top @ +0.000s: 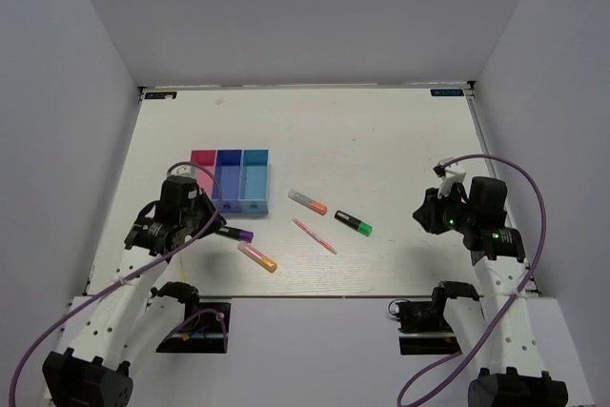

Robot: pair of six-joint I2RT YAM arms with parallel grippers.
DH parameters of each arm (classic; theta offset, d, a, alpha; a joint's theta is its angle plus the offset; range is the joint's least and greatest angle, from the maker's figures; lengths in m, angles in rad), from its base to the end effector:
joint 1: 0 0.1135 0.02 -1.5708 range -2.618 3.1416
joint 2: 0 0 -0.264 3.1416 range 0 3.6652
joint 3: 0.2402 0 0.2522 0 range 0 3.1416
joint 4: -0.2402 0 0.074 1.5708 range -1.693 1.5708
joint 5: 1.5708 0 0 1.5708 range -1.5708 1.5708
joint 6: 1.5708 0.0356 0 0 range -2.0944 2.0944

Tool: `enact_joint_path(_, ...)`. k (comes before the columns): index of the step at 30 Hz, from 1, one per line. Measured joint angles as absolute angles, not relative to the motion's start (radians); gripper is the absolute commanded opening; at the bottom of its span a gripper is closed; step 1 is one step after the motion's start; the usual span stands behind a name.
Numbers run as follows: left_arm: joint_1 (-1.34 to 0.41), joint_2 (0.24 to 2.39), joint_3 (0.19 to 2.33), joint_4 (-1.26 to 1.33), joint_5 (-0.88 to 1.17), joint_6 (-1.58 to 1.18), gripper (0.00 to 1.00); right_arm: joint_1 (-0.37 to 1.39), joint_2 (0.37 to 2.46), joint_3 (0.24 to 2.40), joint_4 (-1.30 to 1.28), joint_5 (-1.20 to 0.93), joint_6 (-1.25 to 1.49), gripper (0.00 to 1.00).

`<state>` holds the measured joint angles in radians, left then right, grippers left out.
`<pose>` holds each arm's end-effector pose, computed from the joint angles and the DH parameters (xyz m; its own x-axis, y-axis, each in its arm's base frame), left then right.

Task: Sort the stationery into containers
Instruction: Move the pen to the center of the board.

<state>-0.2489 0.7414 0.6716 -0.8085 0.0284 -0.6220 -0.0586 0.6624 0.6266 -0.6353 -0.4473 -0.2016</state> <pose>0.1391 -0.0364 0.2502 -0.7599 -0.4078 -0.5062 -0.2202 0.8942 -0.3898 0.1425 0.0071 0.2611 -0.5511 -0.1485 -0.8211 -0.4039 0.9086 0.1067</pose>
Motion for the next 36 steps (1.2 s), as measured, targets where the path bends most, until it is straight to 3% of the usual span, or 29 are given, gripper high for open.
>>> enact_joint_path(1,-0.263,0.759,0.682,-0.812,0.027,-0.627,0.14,-0.059,0.672,0.633,-0.643,-0.452,-0.199,0.08)
enact_joint_path(2,-0.280,0.773,0.691,-0.817,0.019,-0.637,0.18,-0.059,0.683,0.646,-0.654,-0.455,-0.198,0.36)
enact_joint_path(3,-0.297,0.784,0.701,-0.825,0.004,-0.650,0.39,-0.059,0.708,0.675,-0.672,-0.465,-0.194,0.62)
enact_joint_path(4,-0.312,0.792,0.709,-0.836,-0.012,-0.666,0.39,-0.059,0.720,0.690,-0.676,-0.472,-0.180,0.77)
enact_joint_path(5,-0.337,0.796,0.714,-0.846,-0.039,-0.704,0.54,-0.059,0.734,0.710,-0.680,-0.483,-0.186,0.80)
enact_joint_path(7,-0.374,0.795,0.714,-0.877,-0.081,-0.758,0.65,-0.059,0.752,0.737,-0.673,-0.511,-0.180,0.73)
enact_joint_path(8,-0.394,0.795,0.711,-0.893,-0.107,-0.791,0.76,-0.059,0.754,0.737,-0.661,-0.525,-0.172,0.67)
enact_joint_path(9,-0.409,0.795,0.705,-0.905,-0.128,-0.822,0.78,-0.059,0.758,0.736,-0.654,-0.536,-0.160,0.61)
enact_joint_path(11,-0.435,0.804,0.686,-0.937,-0.168,-0.884,0.78,-0.059,0.767,0.724,-0.632,-0.550,-0.146,0.63)
enact_joint_path(13,-0.456,0.835,0.675,-0.976,-0.211,-0.948,0.76,-0.059,0.785,0.722,-0.637,-0.551,-0.141,0.70)
enact_joint_path(18,-0.500,0.974,0.675,-1.031,-0.292,-1.098,0.76,-0.059,0.788,0.715,-0.639,-0.538,-0.152,0.73)
enact_joint_path(26,-0.541,1.031,0.675,-0.991,-0.323,-1.235,0.76,-0.057,0.732,0.705,-0.637,-0.527,-0.154,0.73)
enact_joint_path(36,-0.561,1.083,0.659,-0.907,-0.342,-1.340,0.70,-0.056,0.735,0.705,-0.638,-0.527,-0.154,0.75)
